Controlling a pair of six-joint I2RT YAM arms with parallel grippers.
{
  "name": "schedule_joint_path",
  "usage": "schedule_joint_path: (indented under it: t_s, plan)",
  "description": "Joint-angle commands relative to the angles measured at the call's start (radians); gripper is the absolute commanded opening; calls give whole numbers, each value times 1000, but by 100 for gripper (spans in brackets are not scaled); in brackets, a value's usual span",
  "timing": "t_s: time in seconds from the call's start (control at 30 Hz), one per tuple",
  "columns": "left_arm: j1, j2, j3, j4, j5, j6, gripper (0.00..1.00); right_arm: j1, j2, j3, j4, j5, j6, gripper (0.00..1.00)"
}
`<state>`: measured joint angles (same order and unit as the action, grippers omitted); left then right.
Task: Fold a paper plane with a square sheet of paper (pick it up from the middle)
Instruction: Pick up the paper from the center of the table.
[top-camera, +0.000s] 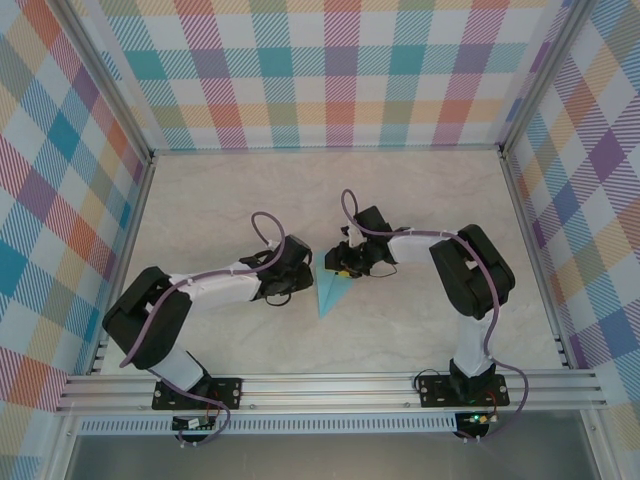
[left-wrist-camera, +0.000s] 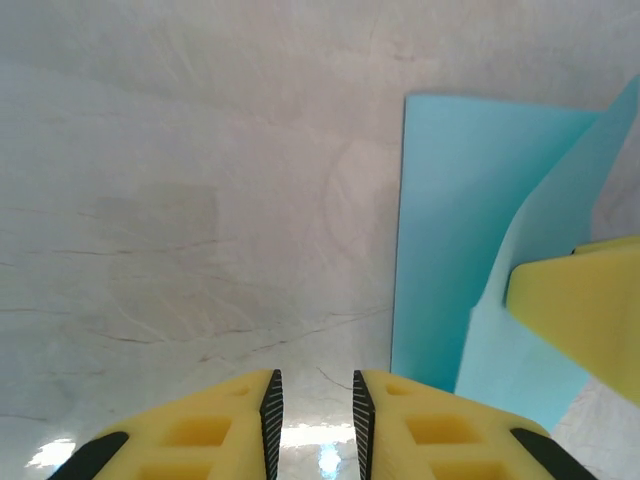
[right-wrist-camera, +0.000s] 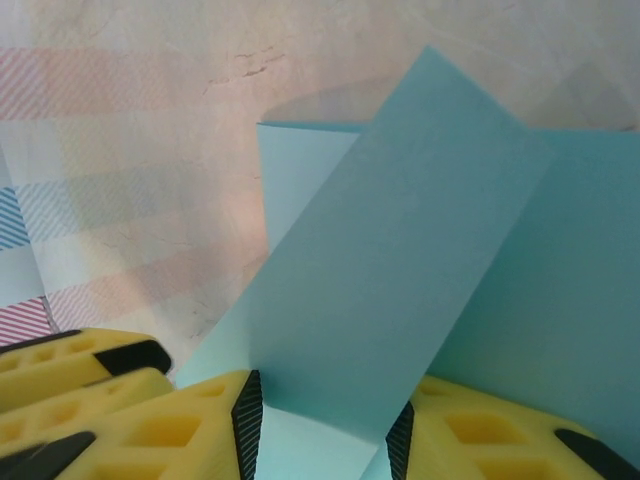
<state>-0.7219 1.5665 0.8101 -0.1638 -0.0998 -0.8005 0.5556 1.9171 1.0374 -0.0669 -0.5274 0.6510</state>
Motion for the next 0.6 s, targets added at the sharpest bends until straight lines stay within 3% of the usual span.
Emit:
schedule_joint_path:
  t_s: [0.0,0.17,0.3,0.57]
  plan:
    - [26,-49,-31,-42,-31,-11,28,1,4,-23,59,-46,10,35]
    - [54,-112,-77,-8,14,-21,31,1,-44,-51,84,-23,12,14]
    - [95,-179,-126,50,117,-27,37,2,-122,-82,120,-23,11,7]
    - [175,-407,-239,270,404,-33,70,-7,-242,-85,194,-166,17,6]
